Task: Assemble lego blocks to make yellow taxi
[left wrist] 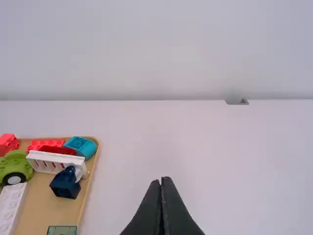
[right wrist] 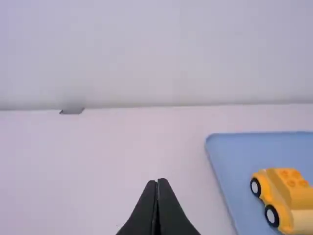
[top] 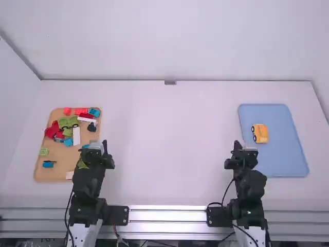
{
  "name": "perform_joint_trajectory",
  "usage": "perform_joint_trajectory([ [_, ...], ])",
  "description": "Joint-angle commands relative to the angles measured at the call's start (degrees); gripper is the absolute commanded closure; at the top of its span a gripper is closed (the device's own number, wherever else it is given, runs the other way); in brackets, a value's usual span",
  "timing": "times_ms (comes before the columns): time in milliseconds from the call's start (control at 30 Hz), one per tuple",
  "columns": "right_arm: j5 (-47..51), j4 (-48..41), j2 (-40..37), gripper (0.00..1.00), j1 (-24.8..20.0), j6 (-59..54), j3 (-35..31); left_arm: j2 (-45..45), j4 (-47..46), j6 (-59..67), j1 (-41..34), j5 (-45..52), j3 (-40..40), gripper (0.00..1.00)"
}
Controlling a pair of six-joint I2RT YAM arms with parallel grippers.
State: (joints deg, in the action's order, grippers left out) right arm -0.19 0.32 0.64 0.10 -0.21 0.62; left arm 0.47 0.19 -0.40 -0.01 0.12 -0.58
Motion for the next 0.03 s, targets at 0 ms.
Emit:
perform_joint_trajectory([
  [0, 0.19, -0.32, -0.64, 1.0, -0.1, 0.21, -0.62, -0.47, -0.19, 0.4, 0.01, -0.12, 0.58, 1.0],
])
